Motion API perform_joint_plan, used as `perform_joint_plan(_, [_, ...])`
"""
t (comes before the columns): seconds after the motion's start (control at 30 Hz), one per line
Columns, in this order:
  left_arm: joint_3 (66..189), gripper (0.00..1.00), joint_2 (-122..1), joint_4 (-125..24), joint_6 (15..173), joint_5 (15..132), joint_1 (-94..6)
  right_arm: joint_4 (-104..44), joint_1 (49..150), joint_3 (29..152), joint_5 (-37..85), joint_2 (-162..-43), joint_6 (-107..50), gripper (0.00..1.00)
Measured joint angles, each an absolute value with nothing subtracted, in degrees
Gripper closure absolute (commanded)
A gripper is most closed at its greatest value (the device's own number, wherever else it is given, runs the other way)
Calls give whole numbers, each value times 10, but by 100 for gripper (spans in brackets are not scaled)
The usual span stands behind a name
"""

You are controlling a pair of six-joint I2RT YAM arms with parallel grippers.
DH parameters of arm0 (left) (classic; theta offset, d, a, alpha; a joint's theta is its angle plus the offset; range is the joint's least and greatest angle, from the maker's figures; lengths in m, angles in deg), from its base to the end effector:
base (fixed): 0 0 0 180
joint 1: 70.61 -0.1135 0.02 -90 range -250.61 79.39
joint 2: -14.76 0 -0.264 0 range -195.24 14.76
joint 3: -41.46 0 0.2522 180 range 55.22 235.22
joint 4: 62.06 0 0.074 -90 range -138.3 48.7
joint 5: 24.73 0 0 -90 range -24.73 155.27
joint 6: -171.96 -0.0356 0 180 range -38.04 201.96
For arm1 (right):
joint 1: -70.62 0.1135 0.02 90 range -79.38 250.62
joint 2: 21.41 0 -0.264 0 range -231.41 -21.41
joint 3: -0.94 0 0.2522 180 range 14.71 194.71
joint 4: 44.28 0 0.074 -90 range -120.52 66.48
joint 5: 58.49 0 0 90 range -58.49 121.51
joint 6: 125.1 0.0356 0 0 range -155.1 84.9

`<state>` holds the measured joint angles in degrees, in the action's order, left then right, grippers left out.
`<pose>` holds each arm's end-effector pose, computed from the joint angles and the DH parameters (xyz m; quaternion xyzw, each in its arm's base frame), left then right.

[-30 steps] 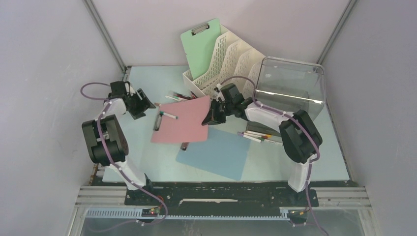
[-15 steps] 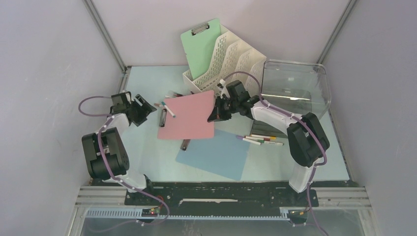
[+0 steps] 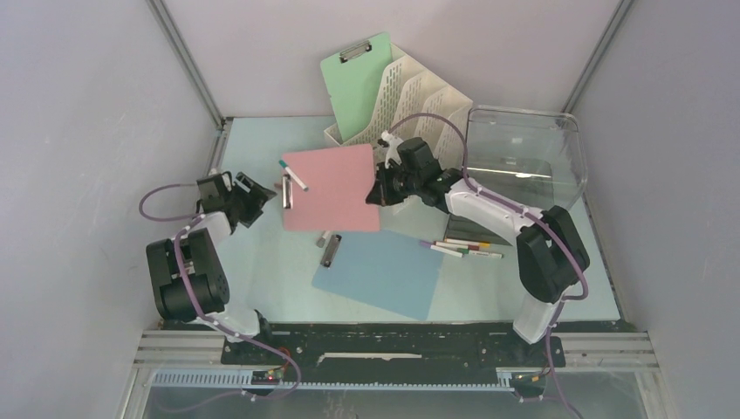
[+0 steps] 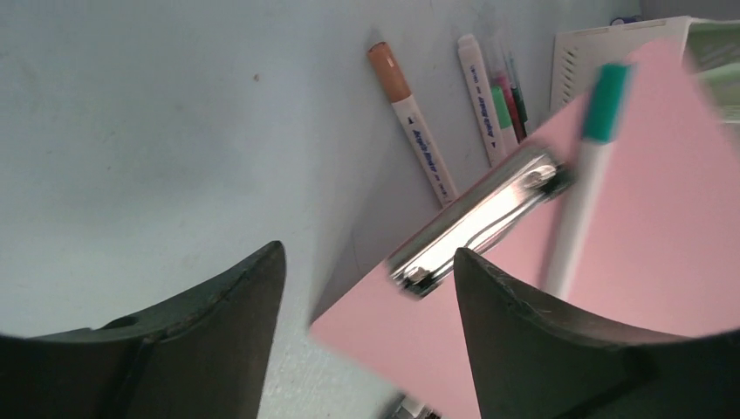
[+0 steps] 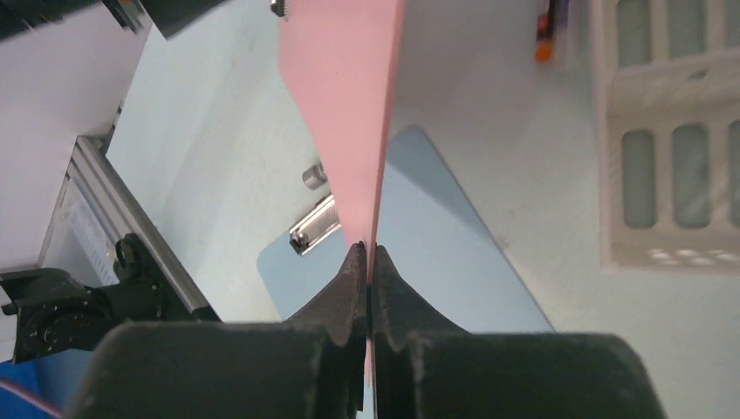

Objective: Organize the desk
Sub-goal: Place the folder in the storage box.

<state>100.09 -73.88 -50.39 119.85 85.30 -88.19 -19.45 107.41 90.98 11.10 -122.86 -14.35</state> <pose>0.3015 0.0827 0.1798 -0.3551 0.8284 -0.2272 0.3688 0.3179 0.2532 0.2589 -0.2018 0.8581 0.3527 0.3140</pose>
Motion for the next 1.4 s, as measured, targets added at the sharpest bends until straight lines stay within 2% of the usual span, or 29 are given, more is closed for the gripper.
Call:
perform_joint_plan(0.1, [978, 39, -737, -524, 1215, 857, -887, -203, 1075, 924, 131, -1217, -159, 100])
perform_joint_plan(0.2, [967, 43, -742, -535, 1226, 867, -888, -209, 1075, 941, 152, -1209, -175, 100])
perform_joint_plan(0.67, [1011, 43, -820, -519, 1229, 879, -860, -224, 1148, 952, 278, -1203, -306, 100])
perform_joint_plan(1.03, [1012, 42, -822, -508, 1222, 869, -848, -216, 1157, 952, 295, -1184, -338, 100])
perform_joint_plan(1.27, [1004, 34, -725, -494, 1202, 844, -848, -177, 1144, 967, 249, -1143, -331, 100])
perform_joint_plan(1.4, [987, 9, -602, -508, 1175, 837, -847, -145, 1132, 1000, 202, -1123, -319, 100])
